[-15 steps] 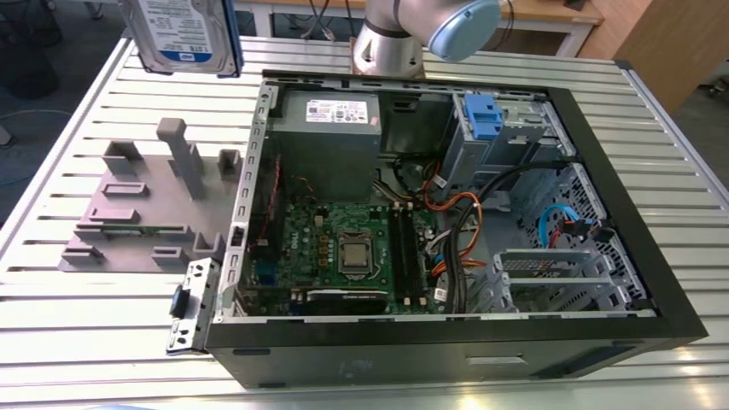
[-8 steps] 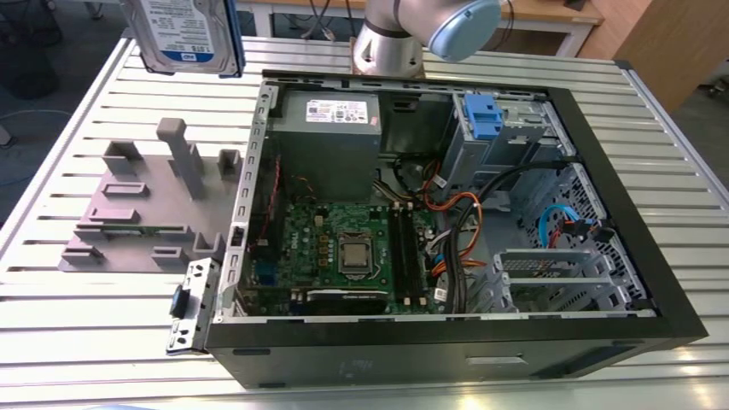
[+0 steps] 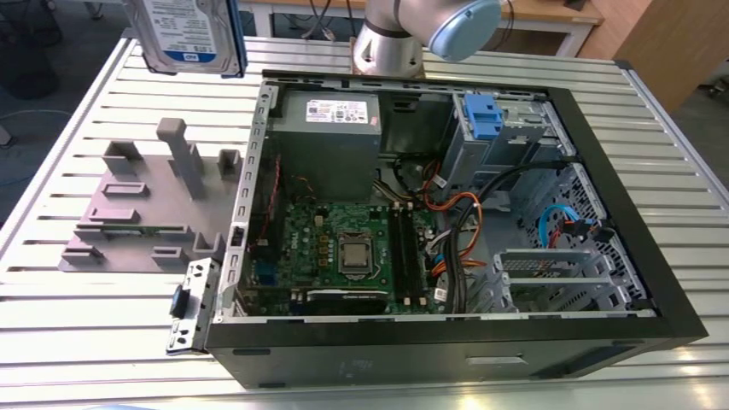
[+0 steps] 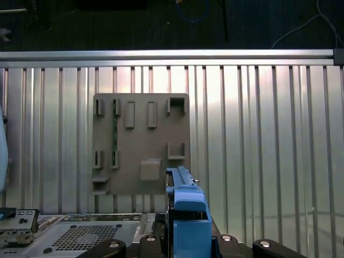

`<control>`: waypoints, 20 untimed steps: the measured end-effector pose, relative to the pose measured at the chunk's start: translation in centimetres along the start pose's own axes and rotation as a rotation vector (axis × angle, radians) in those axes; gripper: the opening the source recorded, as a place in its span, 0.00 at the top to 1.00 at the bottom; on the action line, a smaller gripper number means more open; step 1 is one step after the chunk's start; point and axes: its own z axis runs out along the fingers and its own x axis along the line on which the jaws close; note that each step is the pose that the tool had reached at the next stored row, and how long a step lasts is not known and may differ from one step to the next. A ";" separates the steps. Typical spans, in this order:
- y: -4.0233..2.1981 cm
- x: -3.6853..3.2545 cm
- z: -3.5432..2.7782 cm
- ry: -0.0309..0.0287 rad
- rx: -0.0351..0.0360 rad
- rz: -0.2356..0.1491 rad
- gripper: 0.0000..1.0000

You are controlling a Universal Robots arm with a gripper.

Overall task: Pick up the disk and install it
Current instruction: 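Pick up the disk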

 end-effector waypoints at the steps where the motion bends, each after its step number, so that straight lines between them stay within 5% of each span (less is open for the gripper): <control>1: -0.03 0.00 0.00 0.0000 0.0000 0.000 0.63; 20: -0.66 -0.02 -0.02 0.0000 0.0000 0.000 0.63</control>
